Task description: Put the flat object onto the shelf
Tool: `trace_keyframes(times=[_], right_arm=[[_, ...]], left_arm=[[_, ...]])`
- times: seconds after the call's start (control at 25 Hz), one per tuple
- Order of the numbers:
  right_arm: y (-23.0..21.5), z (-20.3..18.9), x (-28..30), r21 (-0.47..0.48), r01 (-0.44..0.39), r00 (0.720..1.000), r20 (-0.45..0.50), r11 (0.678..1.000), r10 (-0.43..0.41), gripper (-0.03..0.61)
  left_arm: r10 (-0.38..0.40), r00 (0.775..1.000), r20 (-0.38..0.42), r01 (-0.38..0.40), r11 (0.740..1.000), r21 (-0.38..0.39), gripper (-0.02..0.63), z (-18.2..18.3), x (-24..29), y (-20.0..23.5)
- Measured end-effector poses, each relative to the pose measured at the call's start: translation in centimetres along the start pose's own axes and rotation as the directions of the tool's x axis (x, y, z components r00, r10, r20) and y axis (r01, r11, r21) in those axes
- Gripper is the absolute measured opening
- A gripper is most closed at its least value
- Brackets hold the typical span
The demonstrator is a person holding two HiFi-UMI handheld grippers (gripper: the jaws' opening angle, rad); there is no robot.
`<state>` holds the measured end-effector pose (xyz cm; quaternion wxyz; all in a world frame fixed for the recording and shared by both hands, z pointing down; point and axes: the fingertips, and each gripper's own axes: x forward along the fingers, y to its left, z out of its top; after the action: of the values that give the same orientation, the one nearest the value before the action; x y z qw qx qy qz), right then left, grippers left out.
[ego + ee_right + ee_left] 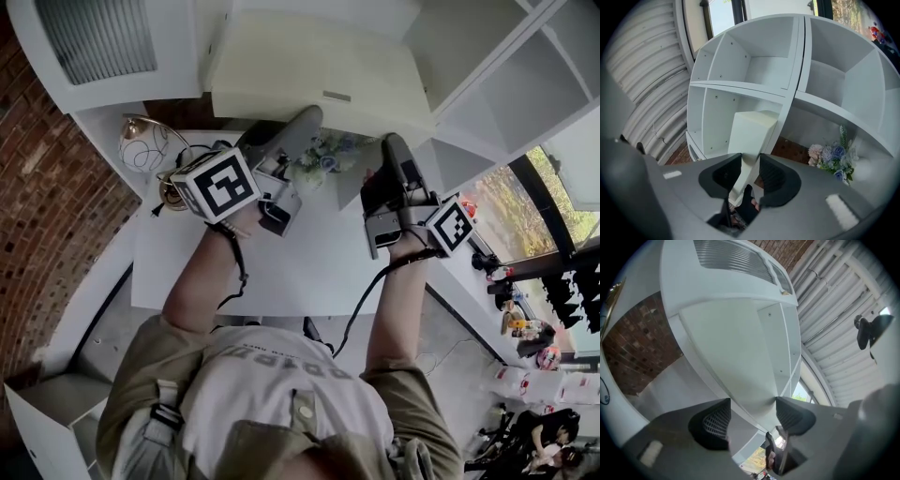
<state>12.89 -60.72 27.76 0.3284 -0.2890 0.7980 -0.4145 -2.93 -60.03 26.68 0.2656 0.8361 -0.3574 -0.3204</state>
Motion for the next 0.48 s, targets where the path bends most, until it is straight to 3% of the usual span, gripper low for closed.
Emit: trace_keyframes(times=[0.28,0.48], right_arm=[[-1.1,0.3,1.5,0.039,-0.013,1.000,0.011,0.999,0.013,0.104],[-1.7,0.2,3.0,0.104,-0.030,0.999,0.021,0.994,0.028,0.091]], left_arm=[[-0.015,1.000,-0.006,0.015,0.997,-0.072,0.327,0.4,1.3,1.1],[-0.017,1.000,-0.006,0.016,0.987,-0.160,0.256,0.6,1.4,2.1]])
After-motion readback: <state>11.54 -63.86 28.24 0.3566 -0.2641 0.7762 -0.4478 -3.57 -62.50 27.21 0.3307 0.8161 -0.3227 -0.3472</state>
